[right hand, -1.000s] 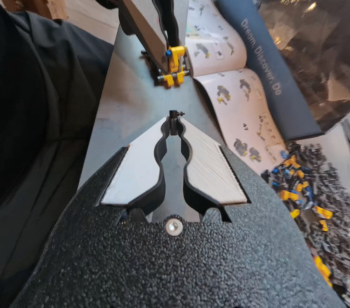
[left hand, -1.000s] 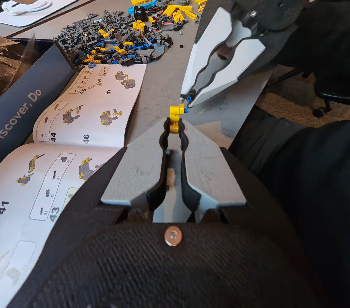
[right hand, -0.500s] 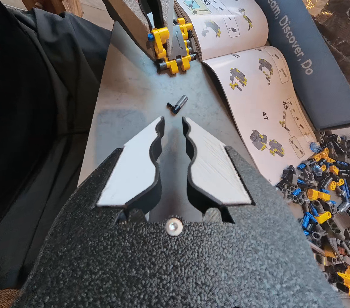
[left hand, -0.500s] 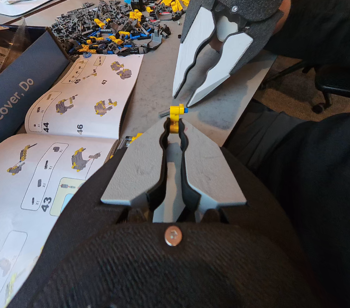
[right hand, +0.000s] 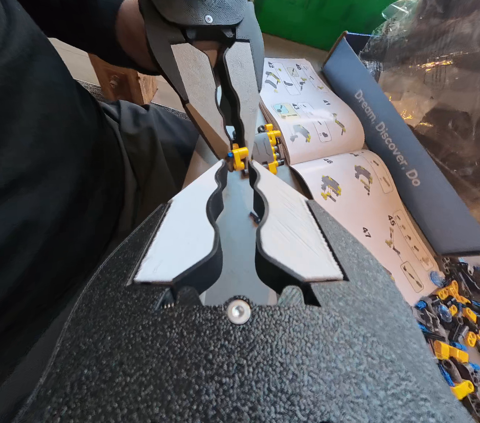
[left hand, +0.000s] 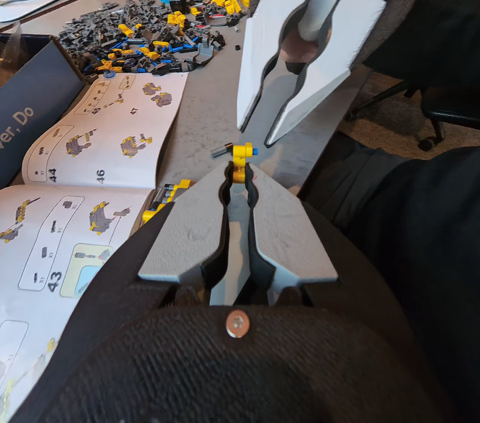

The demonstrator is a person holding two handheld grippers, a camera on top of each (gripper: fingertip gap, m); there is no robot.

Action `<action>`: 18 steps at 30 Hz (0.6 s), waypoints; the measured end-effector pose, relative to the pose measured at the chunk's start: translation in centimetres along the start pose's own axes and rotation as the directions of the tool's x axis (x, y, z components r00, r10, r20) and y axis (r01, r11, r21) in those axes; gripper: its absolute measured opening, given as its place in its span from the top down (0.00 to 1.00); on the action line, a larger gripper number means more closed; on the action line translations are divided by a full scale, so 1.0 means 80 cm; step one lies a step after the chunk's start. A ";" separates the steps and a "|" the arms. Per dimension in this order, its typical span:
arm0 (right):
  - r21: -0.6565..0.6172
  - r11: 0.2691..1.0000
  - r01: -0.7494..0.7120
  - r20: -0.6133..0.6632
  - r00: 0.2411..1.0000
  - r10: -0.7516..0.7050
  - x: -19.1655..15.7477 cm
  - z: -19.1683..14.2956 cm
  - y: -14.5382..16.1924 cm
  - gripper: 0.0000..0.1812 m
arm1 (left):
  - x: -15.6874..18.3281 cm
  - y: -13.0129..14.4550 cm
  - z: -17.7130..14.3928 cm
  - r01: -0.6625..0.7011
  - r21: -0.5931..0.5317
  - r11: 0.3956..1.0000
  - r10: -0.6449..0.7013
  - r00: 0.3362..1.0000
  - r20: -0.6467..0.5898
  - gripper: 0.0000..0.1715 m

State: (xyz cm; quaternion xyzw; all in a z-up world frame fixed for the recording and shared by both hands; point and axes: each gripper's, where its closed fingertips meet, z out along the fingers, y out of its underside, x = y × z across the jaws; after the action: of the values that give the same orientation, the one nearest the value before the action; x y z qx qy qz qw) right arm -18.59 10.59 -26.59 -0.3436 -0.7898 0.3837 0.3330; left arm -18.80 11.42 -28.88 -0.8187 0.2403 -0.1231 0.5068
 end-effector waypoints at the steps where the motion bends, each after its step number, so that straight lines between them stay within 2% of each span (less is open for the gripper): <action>1: -0.001 1.000 0.002 0.006 1.000 -0.002 -0.003 0.001 0.000 0.92 | 0.006 -0.002 0.000 -0.012 0.011 1.000 0.012 1.000 -0.029 0.97; 6: 0.014 1.000 -0.020 0.062 0.998 0.019 -0.020 0.004 0.000 0.94 | 0.017 -0.005 -0.001 -0.052 0.050 0.997 0.055 0.996 -0.067 0.97; 12: 0.054 0.994 -0.092 0.056 0.994 0.089 -0.020 0.002 -0.001 0.95 | 0.021 -0.007 0.000 -0.049 0.062 0.997 0.054 0.995 -0.083 0.97; 18: 0.064 0.996 -0.059 0.051 0.997 0.055 -0.026 0.000 -0.001 0.96 | 0.029 -0.007 -0.001 -0.025 0.078 0.997 0.035 0.989 -0.141 0.97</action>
State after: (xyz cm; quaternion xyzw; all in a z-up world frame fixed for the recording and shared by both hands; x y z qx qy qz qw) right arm -17.47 8.87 -27.11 -0.3453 -0.7746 0.4272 0.3136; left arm -16.66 10.37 -28.45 -0.7843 0.2833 -0.1825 0.5209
